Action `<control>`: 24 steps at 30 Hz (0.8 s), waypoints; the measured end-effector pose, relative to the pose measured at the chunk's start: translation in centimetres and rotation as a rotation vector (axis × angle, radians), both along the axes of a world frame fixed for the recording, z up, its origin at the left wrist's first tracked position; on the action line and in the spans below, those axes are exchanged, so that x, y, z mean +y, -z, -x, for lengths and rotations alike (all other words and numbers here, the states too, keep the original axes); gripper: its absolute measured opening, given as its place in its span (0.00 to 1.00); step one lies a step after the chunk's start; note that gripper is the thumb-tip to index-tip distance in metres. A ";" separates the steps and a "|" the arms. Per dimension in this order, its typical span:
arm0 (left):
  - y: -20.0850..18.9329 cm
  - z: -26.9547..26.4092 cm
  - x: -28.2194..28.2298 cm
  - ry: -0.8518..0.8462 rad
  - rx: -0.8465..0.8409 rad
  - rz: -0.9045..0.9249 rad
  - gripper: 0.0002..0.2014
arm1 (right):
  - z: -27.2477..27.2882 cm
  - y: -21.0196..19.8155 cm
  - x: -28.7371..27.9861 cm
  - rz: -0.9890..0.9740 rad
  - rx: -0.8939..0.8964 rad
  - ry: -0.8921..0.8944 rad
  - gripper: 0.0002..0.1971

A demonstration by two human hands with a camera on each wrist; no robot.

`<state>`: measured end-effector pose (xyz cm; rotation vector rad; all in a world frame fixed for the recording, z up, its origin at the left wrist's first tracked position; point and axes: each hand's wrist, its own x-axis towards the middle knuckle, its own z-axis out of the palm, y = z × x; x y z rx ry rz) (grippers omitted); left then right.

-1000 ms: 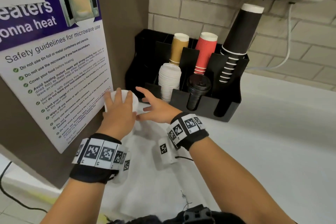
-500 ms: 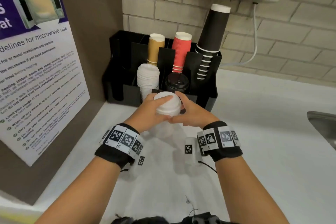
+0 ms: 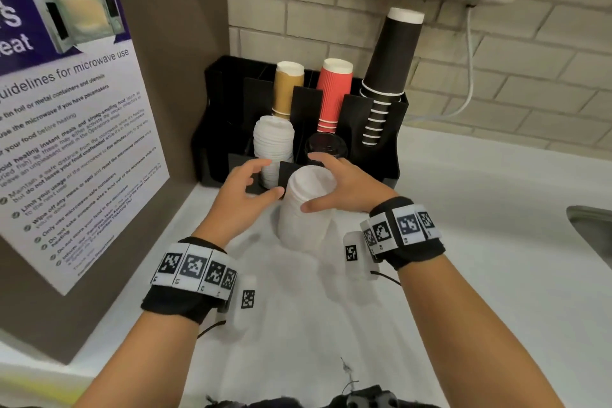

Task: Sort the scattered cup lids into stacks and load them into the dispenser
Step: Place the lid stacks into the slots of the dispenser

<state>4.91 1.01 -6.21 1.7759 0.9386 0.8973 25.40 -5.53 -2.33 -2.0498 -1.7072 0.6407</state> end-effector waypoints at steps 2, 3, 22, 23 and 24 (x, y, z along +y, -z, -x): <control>0.3 0.5 -0.4 -0.009 -0.028 0.042 0.22 | 0.5 0.2 0.6 0.026 -0.025 -0.014 0.53; 0.3 0.7 -0.6 -0.009 -0.029 0.056 0.22 | 0.7 0.3 0.9 0.033 -0.031 -0.014 0.53; -3.7 -1.2 -4.3 0.231 -0.356 0.063 0.51 | 3.8 -4.2 -1.8 -0.340 0.562 -0.203 0.31; -3.8 -1.3 -4.4 0.225 -0.367 0.059 0.51 | 3.8 -4.3 -1.9 -0.333 0.578 -0.211 0.30; -3.9 -1.3 -4.5 0.220 -0.375 0.053 0.51 | 3.7 -4.4 -2.1 -0.323 0.579 -0.219 0.30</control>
